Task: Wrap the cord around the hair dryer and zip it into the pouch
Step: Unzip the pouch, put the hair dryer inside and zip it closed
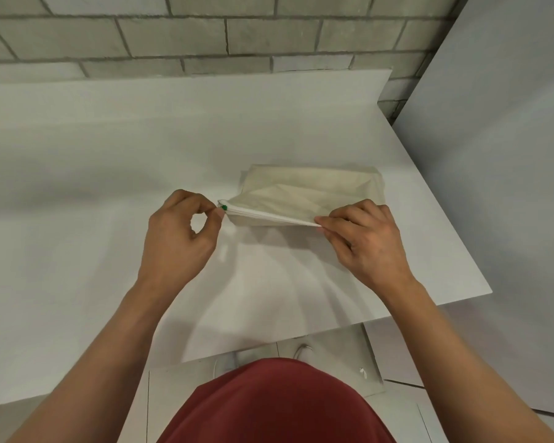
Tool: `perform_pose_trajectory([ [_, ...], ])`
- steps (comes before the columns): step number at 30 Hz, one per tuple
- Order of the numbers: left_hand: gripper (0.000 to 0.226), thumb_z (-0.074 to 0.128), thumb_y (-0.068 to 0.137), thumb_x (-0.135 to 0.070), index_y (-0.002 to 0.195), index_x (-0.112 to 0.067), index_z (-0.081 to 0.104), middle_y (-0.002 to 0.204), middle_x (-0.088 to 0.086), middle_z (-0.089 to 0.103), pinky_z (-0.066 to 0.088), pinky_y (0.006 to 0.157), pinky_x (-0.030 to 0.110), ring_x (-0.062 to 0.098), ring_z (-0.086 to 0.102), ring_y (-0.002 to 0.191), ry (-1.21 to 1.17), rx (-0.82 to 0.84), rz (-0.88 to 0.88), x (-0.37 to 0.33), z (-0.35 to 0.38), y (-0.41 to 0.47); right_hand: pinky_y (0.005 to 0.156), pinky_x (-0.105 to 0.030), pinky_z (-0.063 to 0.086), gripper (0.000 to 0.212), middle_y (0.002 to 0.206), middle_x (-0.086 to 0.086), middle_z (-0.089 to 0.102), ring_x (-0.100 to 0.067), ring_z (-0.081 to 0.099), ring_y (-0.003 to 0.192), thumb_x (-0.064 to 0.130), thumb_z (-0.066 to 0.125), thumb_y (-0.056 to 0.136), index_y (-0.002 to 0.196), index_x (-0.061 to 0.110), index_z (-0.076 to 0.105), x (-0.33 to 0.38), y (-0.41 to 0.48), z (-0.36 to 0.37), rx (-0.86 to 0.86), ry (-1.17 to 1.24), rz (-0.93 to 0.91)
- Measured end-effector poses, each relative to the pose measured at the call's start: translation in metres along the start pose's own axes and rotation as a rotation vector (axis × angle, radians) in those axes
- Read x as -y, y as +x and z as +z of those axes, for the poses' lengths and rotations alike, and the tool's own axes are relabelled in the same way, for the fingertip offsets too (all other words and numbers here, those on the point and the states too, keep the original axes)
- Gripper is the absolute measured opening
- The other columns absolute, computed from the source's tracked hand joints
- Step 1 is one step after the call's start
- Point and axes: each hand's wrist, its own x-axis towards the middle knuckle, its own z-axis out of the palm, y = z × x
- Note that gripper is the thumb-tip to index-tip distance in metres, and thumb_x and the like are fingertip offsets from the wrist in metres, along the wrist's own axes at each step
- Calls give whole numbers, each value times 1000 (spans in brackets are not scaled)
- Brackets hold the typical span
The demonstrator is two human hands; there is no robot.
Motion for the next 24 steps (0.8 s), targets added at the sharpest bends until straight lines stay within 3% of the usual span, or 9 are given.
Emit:
perform_pose_trajectory([
  [3,10,64,98,-20,92,-14,70,109,-9,70,56,89,29,6,66,100,-110,20,15,3,2,0,68,-39,43,16,97,5,74,-28,63,83,19,67,99,108,20,80,4,2,1,11,-7,1],
  [5,12,62,99,-15,89,-11,66,119,-13,72,55,90,29,13,67,100,-255,66,-75,3,5,0,67,-37,42,20,98,3,73,-29,62,84,9,71,94,109,19,78,2,0,2,37,-23,19],
  [7,15,59,98,-16,84,-11,61,123,-12,72,53,95,39,19,67,103,-428,112,-160,4,7,2,68,-36,41,31,101,1,70,-29,61,85,2,70,89,115,18,75,-1,-4,1,99,-24,57],
  [9,15,56,96,-17,82,-13,58,122,-4,74,48,108,50,21,66,118,-582,143,-176,8,10,5,71,-35,43,42,107,-1,67,-29,60,88,-1,70,83,121,18,72,-5,-12,-3,192,-33,104],
  [12,19,55,98,-16,81,-22,60,108,1,76,43,115,52,29,65,119,-717,117,-207,20,15,10,72,-39,46,49,110,-3,65,-32,61,89,-3,72,74,119,17,72,-22,-33,-15,347,-54,172],
  [15,22,53,99,-18,79,-25,59,92,1,65,46,112,50,26,62,101,-738,79,-241,31,19,12,77,-38,51,40,106,3,69,-28,66,89,-6,70,81,113,16,75,-47,-60,-35,450,38,232],
  [18,23,50,101,-22,79,-25,54,87,2,57,51,97,43,23,52,89,-710,67,-281,36,26,11,83,-12,45,24,106,23,71,1,63,96,10,67,99,112,28,75,-61,-71,-63,485,282,460],
  [22,28,55,93,-44,81,-20,49,81,-2,49,43,79,44,22,45,82,-566,68,-407,41,43,20,92,-12,47,21,111,26,73,2,67,106,22,64,103,113,36,75,-66,-62,-75,360,550,688],
  [24,32,56,94,-45,89,-13,53,84,-5,54,44,77,40,22,48,84,-469,96,-488,41,54,31,95,-22,51,23,106,19,74,-7,68,102,22,64,103,118,38,73,-67,-53,-68,221,656,765],
])
